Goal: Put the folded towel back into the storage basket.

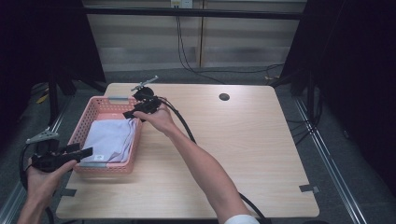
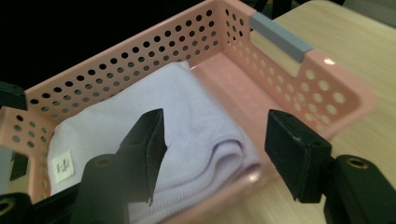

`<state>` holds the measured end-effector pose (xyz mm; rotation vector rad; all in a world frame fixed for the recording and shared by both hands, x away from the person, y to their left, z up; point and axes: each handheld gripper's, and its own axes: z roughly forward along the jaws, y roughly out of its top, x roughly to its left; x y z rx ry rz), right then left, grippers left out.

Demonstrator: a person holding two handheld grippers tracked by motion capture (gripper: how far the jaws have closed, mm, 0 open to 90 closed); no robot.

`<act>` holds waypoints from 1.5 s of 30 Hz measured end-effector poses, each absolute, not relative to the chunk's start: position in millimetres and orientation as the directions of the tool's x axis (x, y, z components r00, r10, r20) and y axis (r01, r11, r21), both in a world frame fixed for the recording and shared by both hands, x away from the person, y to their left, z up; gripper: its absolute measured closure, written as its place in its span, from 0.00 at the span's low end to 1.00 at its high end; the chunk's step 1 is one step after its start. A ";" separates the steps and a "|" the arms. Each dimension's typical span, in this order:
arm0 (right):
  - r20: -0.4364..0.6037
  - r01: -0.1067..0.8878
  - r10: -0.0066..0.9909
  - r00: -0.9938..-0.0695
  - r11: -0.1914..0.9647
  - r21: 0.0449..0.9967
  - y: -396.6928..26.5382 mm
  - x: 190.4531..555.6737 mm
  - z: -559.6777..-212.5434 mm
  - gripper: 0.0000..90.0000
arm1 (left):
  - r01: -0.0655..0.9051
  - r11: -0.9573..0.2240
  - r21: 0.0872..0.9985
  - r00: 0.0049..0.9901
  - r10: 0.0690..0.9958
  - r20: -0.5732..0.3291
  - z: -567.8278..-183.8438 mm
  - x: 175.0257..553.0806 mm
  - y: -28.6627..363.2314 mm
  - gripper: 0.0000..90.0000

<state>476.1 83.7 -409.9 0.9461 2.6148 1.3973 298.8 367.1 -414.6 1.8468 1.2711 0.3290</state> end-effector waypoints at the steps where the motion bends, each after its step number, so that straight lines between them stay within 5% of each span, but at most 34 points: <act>1: 0.243 0.490 0.521 -0.818 0.410 0.769 77.4 473.3 -407.1 0.42 | 0.642 -0.115 0.758 0.443 0.863 -0.245 -414.6 298.9 363.4 0.40; 29: 0.181 0.462 0.616 -0.767 0.335 0.821 -138.9 366.8 -390.3 0.40 | 0.573 -0.270 0.773 0.648 0.728 -0.226 -422.8 294.2 199.0 0.33; 45: 0.222 0.550 0.728 -0.649 0.247 0.798 -242.4 277.5 -432.3 0.38 | 0.600 -0.329 0.729 0.676 0.696 -0.243 -449.3 258.3 168.8 0.30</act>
